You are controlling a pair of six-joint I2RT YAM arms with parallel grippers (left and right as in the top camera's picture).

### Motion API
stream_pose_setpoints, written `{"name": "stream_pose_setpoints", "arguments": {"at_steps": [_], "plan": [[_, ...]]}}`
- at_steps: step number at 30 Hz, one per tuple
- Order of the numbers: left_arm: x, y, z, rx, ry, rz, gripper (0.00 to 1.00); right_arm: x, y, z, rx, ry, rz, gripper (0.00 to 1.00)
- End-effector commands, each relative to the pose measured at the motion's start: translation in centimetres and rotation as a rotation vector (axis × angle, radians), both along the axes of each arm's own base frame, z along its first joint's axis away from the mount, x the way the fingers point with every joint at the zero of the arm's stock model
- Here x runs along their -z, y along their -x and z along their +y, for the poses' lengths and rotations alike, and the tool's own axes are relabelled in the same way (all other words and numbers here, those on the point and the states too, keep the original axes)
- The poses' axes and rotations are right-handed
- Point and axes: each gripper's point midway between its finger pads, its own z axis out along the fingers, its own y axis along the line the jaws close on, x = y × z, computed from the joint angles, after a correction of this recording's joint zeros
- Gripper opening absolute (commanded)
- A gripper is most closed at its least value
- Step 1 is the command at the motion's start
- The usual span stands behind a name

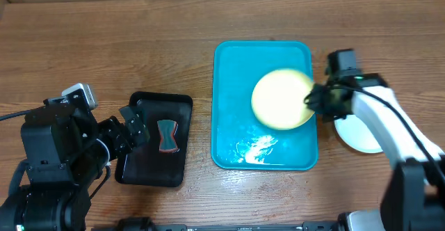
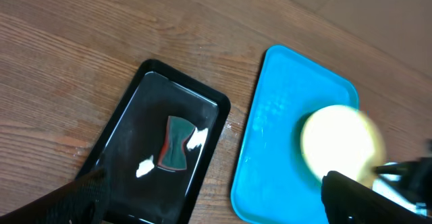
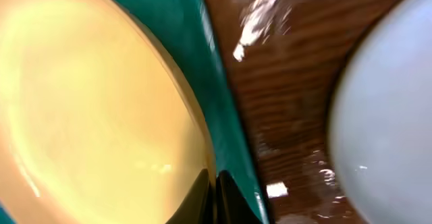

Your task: Clean dirty plates on tray and stack at the side

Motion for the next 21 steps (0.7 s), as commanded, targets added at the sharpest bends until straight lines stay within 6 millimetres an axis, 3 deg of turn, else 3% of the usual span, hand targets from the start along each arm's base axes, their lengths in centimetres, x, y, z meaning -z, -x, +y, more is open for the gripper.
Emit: {"name": "stream_pose_setpoints", "arguments": {"at_steps": [1, 6, 12, 16, 17, 18, 19, 21], "plan": [[-0.5, 0.0, 0.0, 0.013, -0.009, -0.019, 1.00, -4.3, -0.8, -5.1, 0.214, 0.063, -0.113, 0.04], [-0.5, 0.0, 0.0, 0.014, -0.010, -0.019, 1.00, -2.5, 2.3, -12.5, 0.469, 0.099, -0.022, 0.04], [-0.5, 0.0, 0.0, 0.014, -0.010, -0.019, 1.00, 0.7, 6.5, -17.2, 0.739, 0.067, 0.090, 0.04], [-0.5, 0.0, 0.0, 0.014, -0.010, -0.019, 1.00, 1.6, 8.3, -18.6, 0.805, 0.053, 0.141, 0.04], [-0.5, 0.0, 0.0, 0.014, -0.010, -0.019, 1.00, 1.6, 8.5, -18.3, 0.802, 0.030, 0.151, 0.14], [-0.5, 0.0, 0.0, 0.014, -0.010, -0.019, 1.00, 1.4, 8.4, -17.6, 0.773, -0.010, 0.153, 0.35], [-0.5, 0.0, 0.0, 0.013, -0.009, -0.019, 1.00, 0.9, 8.0, -16.6, 0.719, -0.065, 0.150, 0.49], [-0.5, 0.0, 0.0, 0.013, -0.009, -0.019, 1.00, -0.4, 7.4, -15.0, 0.649, -0.135, 0.141, 0.47]]}}
